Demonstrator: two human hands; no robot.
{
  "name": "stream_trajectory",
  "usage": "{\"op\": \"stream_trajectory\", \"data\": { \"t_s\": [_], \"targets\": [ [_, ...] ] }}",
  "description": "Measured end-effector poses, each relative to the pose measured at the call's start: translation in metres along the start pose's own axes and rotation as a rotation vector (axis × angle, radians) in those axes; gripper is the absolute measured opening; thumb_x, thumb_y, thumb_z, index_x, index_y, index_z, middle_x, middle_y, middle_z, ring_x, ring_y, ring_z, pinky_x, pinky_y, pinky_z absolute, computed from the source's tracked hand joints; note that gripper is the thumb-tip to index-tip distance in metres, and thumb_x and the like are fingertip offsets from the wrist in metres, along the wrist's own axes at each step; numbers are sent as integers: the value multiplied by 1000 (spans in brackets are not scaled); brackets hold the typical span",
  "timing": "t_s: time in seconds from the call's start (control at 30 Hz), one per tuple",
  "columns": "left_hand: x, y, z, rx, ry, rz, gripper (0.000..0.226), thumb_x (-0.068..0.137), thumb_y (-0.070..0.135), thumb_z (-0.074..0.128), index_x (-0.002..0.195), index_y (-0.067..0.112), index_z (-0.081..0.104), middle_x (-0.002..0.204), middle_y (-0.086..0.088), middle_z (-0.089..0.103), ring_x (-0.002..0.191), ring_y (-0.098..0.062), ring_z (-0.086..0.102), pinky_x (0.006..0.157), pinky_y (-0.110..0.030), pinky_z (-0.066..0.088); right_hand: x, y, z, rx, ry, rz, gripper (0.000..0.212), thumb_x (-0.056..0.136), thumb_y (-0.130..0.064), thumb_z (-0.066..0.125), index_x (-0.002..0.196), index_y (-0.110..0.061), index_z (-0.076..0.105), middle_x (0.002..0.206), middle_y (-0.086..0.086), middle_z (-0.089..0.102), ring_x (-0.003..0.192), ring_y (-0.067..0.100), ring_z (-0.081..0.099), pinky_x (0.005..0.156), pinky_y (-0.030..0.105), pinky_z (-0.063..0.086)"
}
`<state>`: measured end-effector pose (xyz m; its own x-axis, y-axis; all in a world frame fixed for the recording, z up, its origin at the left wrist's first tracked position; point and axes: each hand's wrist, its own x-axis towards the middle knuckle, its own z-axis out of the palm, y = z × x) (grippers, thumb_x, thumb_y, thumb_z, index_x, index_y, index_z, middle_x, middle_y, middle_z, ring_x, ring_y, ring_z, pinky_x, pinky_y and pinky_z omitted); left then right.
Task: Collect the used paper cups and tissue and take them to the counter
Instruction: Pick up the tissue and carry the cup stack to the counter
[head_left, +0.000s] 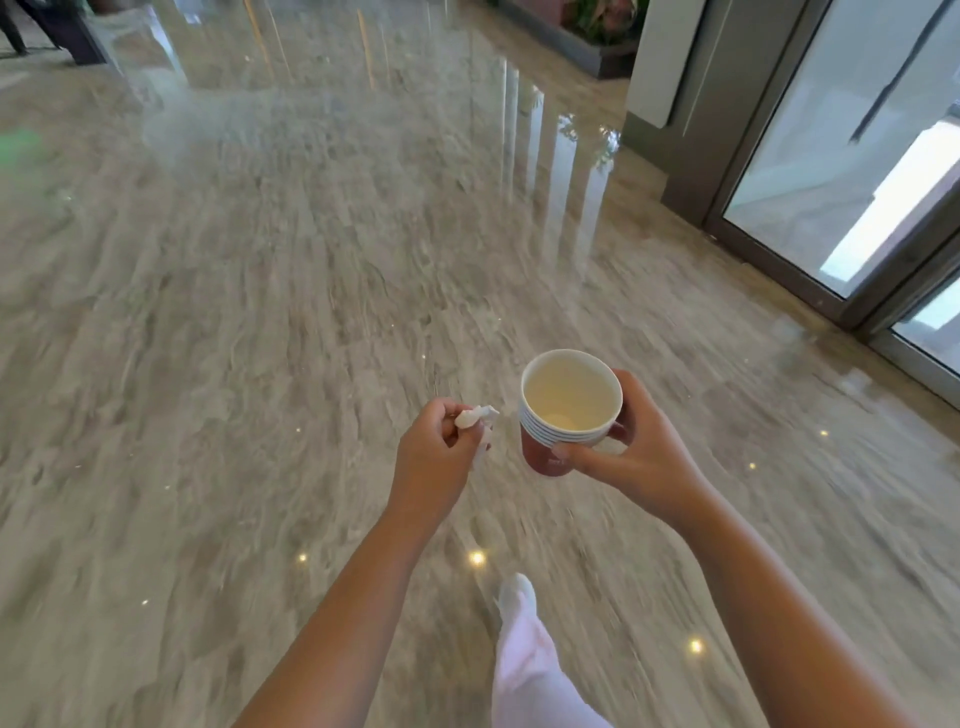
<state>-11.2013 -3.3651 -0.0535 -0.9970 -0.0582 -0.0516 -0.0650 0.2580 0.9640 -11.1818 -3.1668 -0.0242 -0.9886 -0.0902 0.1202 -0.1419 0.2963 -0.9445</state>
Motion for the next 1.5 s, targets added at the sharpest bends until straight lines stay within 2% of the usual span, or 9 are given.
{"op": "stream_trajectory", "data": {
  "t_s": [0.1,0.23,0.3,0.47,0.7,0.83,1.03,1.3,1.5],
  "targets": [
    [86,10,16,11,24,-7,6,86,27,59,82,30,56,79,4,71,74,-9,67,65,-27,52,86,12,-15,-7,-36,8,61,60,-33,84,105,-50,47,104,-28,60,100,-5,58,80,10,47],
    [195,31,26,8,46,8,8,86,27,59,81,33,55,78,7,70,72,-5,67,61,-20,51,196,16,-27,-33,-71,-26,59,54,-49,79,102,-59,45,106,-31,58,101,-5,57,81,9,45],
    [243,36,28,22,52,9,7,86,28,59,82,33,55,80,6,71,75,-7,67,64,-23,51,246,23,-32,-16,-78,-23,60,55,-49,82,104,-55,46,106,-30,58,101,-4,57,81,10,46],
    [362,39,31,24,77,6,3,86,27,58,85,29,56,77,7,71,75,-8,66,62,-19,48,363,46,-40,0,-84,-10,63,53,-51,78,108,-48,46,105,-30,59,101,-5,57,80,9,46],
    [560,40,36,-19,33,16,7,86,24,59,83,30,57,78,4,72,76,-9,68,69,-30,53,553,77,-36,-33,-60,-9,62,54,-52,76,107,-49,45,103,-37,56,101,-10,55,80,5,44],
    [679,52,36,-15,0,16,7,86,25,59,81,30,57,75,5,72,77,-17,68,70,-40,53,664,86,-41,-44,-6,-8,61,57,-47,79,108,-47,45,104,-34,57,101,-7,56,80,7,45],
    [813,69,48,-23,-34,8,6,85,27,60,81,29,57,75,5,72,79,-17,67,71,-33,52,795,100,-55,-54,17,16,63,54,-54,77,109,-48,45,106,-33,57,103,-6,56,83,9,46],
    [999,72,87,-48,-53,9,10,82,34,63,82,25,59,80,-3,72,81,-28,67,76,-47,53,978,155,-94,-40,50,28,62,54,-49,76,108,-48,45,106,-34,57,103,-6,56,81,8,45],
    [1170,94,134,-36,-27,25,10,84,32,63,85,23,59,80,-2,72,82,-26,67,74,-43,53,1145,193,-136,-12,26,8,65,55,-49,79,110,-46,44,105,-36,56,103,-7,55,83,9,45]
  ]
}}
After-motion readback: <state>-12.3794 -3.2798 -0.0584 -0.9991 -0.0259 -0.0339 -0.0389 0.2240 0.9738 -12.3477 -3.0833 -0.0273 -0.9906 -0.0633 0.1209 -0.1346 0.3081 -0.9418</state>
